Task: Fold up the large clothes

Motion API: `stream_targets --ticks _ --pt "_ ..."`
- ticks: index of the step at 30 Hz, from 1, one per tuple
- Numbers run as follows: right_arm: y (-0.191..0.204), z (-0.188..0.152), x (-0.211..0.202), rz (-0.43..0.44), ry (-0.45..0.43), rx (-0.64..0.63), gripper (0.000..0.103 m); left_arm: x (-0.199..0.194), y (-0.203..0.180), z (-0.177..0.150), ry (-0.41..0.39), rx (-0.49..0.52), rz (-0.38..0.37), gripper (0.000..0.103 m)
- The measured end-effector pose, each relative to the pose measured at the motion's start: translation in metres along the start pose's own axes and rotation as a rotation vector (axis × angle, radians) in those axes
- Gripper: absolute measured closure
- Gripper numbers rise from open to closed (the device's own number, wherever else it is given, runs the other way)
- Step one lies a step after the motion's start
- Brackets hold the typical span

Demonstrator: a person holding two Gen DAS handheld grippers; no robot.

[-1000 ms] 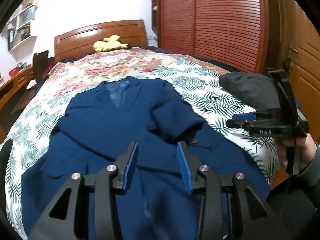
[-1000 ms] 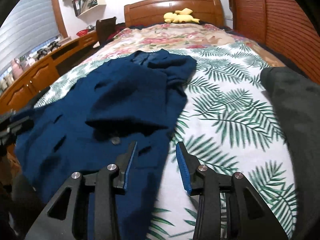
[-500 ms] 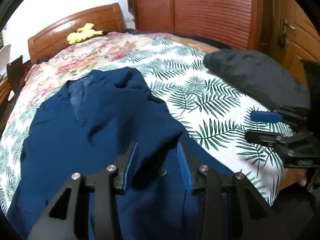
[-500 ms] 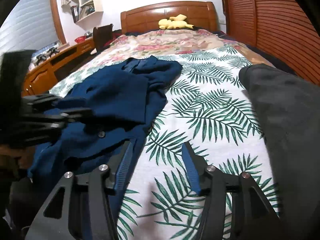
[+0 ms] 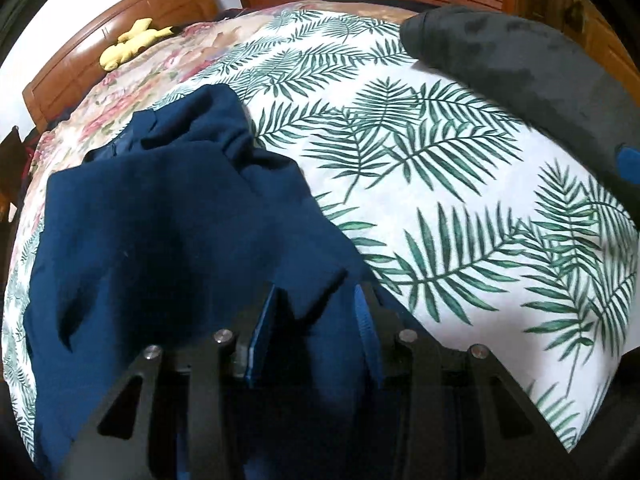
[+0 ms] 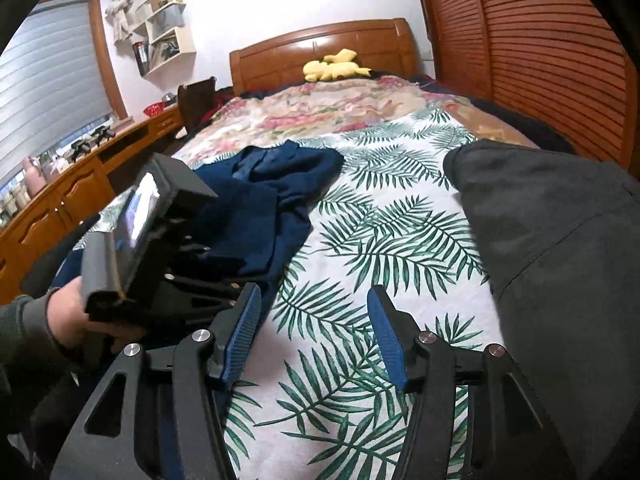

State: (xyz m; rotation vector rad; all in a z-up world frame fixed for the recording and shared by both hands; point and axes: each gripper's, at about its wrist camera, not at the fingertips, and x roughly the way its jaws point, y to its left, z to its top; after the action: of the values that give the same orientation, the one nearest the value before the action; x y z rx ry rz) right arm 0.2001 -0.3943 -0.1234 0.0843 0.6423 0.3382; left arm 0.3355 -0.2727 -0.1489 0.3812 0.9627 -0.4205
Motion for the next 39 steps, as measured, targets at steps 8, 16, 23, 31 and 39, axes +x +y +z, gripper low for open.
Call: stream_targets --ticks 8,16,23,31,39 --pt "0.005 0.002 0.003 0.007 -0.007 0.000 0.046 -0.007 0.014 0.001 -0.039 -0.027 -0.005 0.100" --pt "0.028 0.004 0.023 -0.006 0.022 -0.052 0.046 -0.091 0.056 -0.013 -0.248 -0.112 0.048 0.101" --pt "0.053 0.010 0.046 -0.031 0.035 -0.084 0.046 -0.163 0.117 -0.051 -0.371 -0.199 0.112 0.101" --pt "0.082 0.016 0.070 -0.044 0.041 -0.125 0.046 -0.177 0.159 -0.112 -0.365 -0.294 0.148 0.101" --pt "0.100 0.016 0.090 -0.034 0.071 -0.170 0.046 -0.173 0.166 -0.158 -0.363 -0.349 0.179 0.101"
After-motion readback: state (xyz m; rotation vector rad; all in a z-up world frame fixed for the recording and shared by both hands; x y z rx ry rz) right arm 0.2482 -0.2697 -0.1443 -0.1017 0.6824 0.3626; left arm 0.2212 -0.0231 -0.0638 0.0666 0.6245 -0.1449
